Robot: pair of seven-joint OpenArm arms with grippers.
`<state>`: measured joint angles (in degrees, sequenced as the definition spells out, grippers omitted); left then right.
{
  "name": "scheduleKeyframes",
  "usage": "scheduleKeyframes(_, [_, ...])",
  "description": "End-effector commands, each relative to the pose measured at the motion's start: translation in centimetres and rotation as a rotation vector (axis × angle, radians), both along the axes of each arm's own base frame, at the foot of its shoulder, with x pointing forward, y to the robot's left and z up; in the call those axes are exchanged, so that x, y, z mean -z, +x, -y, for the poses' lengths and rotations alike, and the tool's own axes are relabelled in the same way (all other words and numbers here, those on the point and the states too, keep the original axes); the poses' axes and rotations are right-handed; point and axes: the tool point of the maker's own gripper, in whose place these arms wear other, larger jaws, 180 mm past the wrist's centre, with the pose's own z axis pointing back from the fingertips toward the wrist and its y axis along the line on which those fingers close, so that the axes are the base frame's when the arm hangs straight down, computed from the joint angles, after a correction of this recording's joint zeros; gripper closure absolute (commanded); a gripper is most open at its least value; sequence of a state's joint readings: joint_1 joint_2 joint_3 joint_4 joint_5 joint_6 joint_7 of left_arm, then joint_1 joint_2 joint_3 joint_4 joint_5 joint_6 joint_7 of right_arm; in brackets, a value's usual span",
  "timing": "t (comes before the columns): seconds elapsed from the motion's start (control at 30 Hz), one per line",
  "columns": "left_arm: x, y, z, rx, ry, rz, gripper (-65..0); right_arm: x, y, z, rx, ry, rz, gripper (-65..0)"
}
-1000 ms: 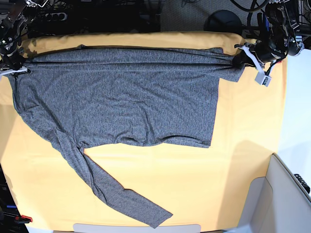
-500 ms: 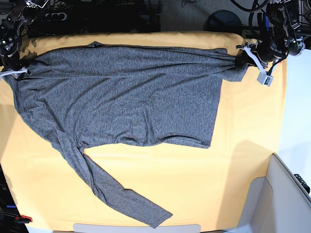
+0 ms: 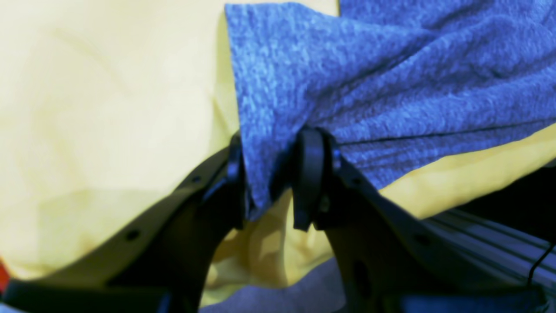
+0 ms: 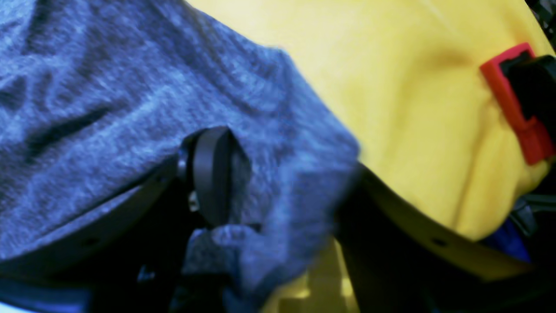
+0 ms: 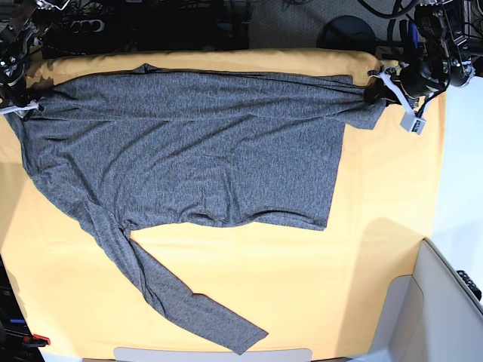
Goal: Fold the T-shirt properly
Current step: 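Lower the shirt edge onto the table and open both grippers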
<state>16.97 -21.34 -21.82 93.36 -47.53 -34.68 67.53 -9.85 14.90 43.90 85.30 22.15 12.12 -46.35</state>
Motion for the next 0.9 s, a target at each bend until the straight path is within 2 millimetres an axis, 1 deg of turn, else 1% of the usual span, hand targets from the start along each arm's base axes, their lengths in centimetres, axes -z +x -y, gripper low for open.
scheduleKeyframes(0.0, [-0.8, 0.5, -0.8, -0.001, 0.021, 0.025, -16.1, 0.9, -2.1, 0.7, 0.034, 0.001, -0.094, -28.3])
scheduleKeyframes(0.03, [-0.8, 0.5, -0.8, -0.001, 0.022, 0.025, -16.1, 0.9, -2.1, 0.7, 0.035, 0.000, -0.094, -28.3])
scheduleKeyframes(0.17, [-0.8, 0.5, -0.8, -0.001, 0.022, 0.025, -16.1, 0.2, -3.3, 2.2, 0.090, -0.012, -0.081, -28.3])
scheduleKeyframes(0.23, [-0.9, 0.5, -0.9, 0.000, 0.023, 0.025, -16.2, 0.0, -3.6, 2.6, 0.107, -0.015, -0.075, -28.3])
scheduleKeyframes(0.27, [-1.0, 0.5, -1.1, 0.002, 0.031, 0.025, -16.2, 0.1, -3.7, 2.6, 0.108, -0.014, -0.076, -28.3])
scheduleKeyframes(0.4, [-1.3, 0.6, -2.0, 0.011, 0.057, 0.025, -16.2, -0.8, -3.5, 3.6, 0.103, -0.040, -0.077, -28.3])
scheduleKeyframes(0.5, [-1.8, 0.8, -3.1, 0.020, 0.090, 0.026, -16.2, -0.9, -3.5, 3.8, 0.102, -0.045, -0.077, -28.3])
scheduleKeyframes(0.63, [-2.2, 1.0, -3.7, 0.026, 0.109, 0.032, -16.2, -1.1, -3.2, 3.8, 0.102, -0.045, -0.069, -28.3])
scheduleKeyframes(0.87, [-2.0, 0.9, -3.3, 0.035, 0.103, 0.024, -16.2, -1.0, -3.0, 3.5, 0.098, -0.041, -0.068, -28.3])
